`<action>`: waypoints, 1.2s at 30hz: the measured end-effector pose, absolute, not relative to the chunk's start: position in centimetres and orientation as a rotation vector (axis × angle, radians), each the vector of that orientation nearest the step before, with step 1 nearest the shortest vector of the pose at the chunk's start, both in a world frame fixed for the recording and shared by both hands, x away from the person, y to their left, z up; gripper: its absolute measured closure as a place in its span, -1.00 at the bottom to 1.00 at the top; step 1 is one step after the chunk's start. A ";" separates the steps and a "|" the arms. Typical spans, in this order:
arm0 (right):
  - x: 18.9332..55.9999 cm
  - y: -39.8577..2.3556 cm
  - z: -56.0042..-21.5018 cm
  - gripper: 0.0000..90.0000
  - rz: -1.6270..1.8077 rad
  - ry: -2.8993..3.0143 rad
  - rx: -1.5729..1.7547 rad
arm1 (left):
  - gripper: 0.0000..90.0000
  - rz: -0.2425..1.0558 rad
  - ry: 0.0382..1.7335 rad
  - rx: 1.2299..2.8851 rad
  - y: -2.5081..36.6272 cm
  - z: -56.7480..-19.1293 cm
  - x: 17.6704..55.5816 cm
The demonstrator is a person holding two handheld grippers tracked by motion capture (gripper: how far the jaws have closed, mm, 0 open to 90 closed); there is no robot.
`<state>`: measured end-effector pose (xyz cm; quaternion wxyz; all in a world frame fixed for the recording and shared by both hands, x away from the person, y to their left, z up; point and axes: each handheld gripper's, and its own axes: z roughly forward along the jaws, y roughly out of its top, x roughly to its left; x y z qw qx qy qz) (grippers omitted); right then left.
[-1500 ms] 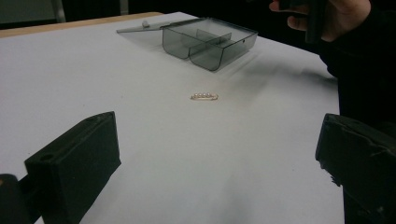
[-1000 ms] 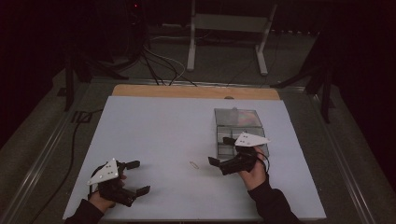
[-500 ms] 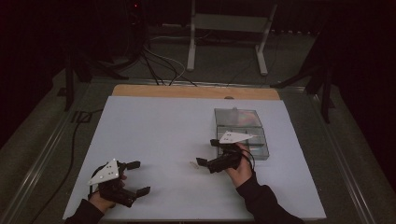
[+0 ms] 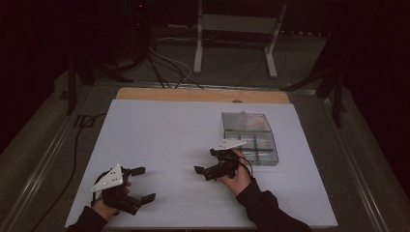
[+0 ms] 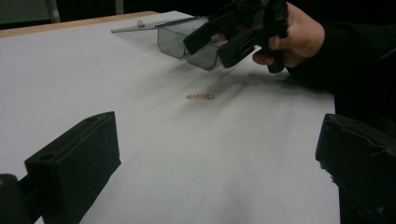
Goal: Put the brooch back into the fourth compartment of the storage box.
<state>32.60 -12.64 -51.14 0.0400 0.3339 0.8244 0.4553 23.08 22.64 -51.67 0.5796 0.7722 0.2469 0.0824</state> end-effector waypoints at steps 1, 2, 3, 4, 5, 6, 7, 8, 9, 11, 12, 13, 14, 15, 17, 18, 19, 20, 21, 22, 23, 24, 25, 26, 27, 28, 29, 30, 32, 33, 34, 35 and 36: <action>32.6 -12.6 -51.3 -0.86 1.373 2.519 1.042 | -0.97 0.192 0.577 1.804 22.6 -51.7 23.1; 32.6 -12.6 -51.4 -0.82 1.358 2.527 1.052 | -0.97 0.192 0.576 1.804 22.7 -51.7 23.1; 32.7 -12.6 -51.5 -0.79 1.342 2.536 1.054 | -0.97 0.193 0.577 1.805 22.7 -51.7 23.1; 32.7 -12.6 -51.5 -0.67 1.322 2.540 1.055 | -0.97 0.196 0.581 1.806 22.6 -51.7 23.1; 32.7 -12.6 -51.5 -0.65 1.311 2.540 1.056 | -0.97 0.200 0.582 1.806 22.6 -51.7 23.1; 32.6 -12.6 -51.5 -0.64 1.303 2.541 1.080 | -0.97 0.207 0.582 1.805 22.6 -51.7 23.1; 32.5 -12.5 -51.5 -0.59 1.286 2.549 1.089 | -0.97 0.207 0.582 1.802 22.6 -51.6 23.1; 32.4 -12.4 -51.5 -0.54 1.264 2.553 1.081 | -0.97 0.204 0.582 1.803 22.6 -51.7 23.1; 32.3 -12.3 -51.6 -0.46 1.247 2.551 1.088 | -0.97 0.204 0.581 1.805 22.6 -51.7 23.1; 32.1 -12.1 -51.6 -0.34 1.221 2.559 1.094 | -0.97 0.202 0.579 1.806 22.6 -51.7 23.1; 32.1 -12.0 -51.7 -0.26 1.204 2.569 1.095 | -0.97 0.202 0.577 1.806 22.6 -51.7 23.1; 32.1 -11.8 -51.8 -0.22 1.197 2.584 1.095 | -0.97 0.202 0.576 1.807 22.6 -51.7 23.1; 32.2 -11.8 -51.9 -0.15 1.193 2.592 1.096 | -0.97 0.200 0.577 1.810 22.6 -51.7 23.1; 32.2 -11.7 -52.0 -0.07 1.187 2.593 1.098 | -0.97 0.199 0.580 1.810 22.6 -51.7 23.1; 32.2 -11.5 -52.1 0.09 1.167 2.616 1.092 | -0.97 0.206 0.584 1.811 22.6 -51.7 23.1; 32.2 -11.5 -52.2 0.17 1.151 2.613 1.092 | -0.97 0.203 0.584 1.808 22.6 -51.7 23.1; 32.3 -11.4 -52.2 0.23 1.136 2.617 1.085 | -0.97 0.202 0.584 1.807 22.6 -51.7 23.1; 32.3 -11.3 -52.3 0.28 1.123 2.629 1.078 | -0.97 0.201 0.584 1.809 22.6 -51.7 23.1; 32.3 -11.3 -52.3 0.35 1.116 2.630 1.074 | -0.97 0.198 0.584 1.809 22.6 -51.7 23.1; 32.3 -11.2 -52.3 0.37 1.107 2.631 1.071 | -0.97 0.196 0.582 1.808 22.6 -51.7 23.1; 32.3 -11.1 -52.3 0.37 1.100 2.638 1.075 | -0.97 0.196 0.580 1.808 22.6 -51.7 23.1; 32.3 -11.0 -52.4 0.41 1.092 2.644 1.067 | -0.97 0.195 0.579 1.809 22.6 -51.7 23.1; 32.2 -11.0 -52.4 0.45 1.079 2.643 1.056 | -0.97 0.194 0.579 1.811 22.6 -51.7 23.1; 32.1 -10.9 -52.4 0.46 1.064 2.637 1.048 | -0.97 0.193 0.580 1.810 22.6 -51.7 23.1; 32.1 -10.8 -52.4 0.49 1.049 2.636 1.039 | -0.97 0.194 0.580 1.810 22.6 -51.7 23.1; 32.0 -10.7 -52.3 0.52 1.040 2.633 1.034 | -0.97 0.194 0.579 1.809 22.6 -51.7 23.1; 32.0 -10.7 -52.3 0.57 1.026 2.627 1.037 | -0.97 0.194 0.579 1.809 22.6 -51.7 23.1; 31.9 -10.6 -52.3 0.60 1.019 2.623 1.030 | -0.97 0.193 0.579 1.809 22.6 -51.7 23.1; 31.9 -10.6 -52.3 0.68 0.998 2.615 1.016 | -0.97 0.190 0.580 1.810 22.6 -51.7 23.1; 31.8 -10.5 -52.3 0.73 0.982 2.607 1.010 | -0.97 0.190 0.579 1.810 22.6 -51.7 23.1; 31.7 -10.5 -52.3 0.74 0.974 2.605 1.002 | -0.97 0.191 0.578 1.810 22.6 -51.7 23.1; 31.6 -10.4 -52.3 0.76 0.966 2.601 0.998 | -0.97 0.189 0.578 1.810 22.6 -51.7 23.1; 31.6 -10.4 -52.3 0.79 0.960 2.598 0.991 | -0.97 0.189 0.579 1.812 22.6 -51.7 23.1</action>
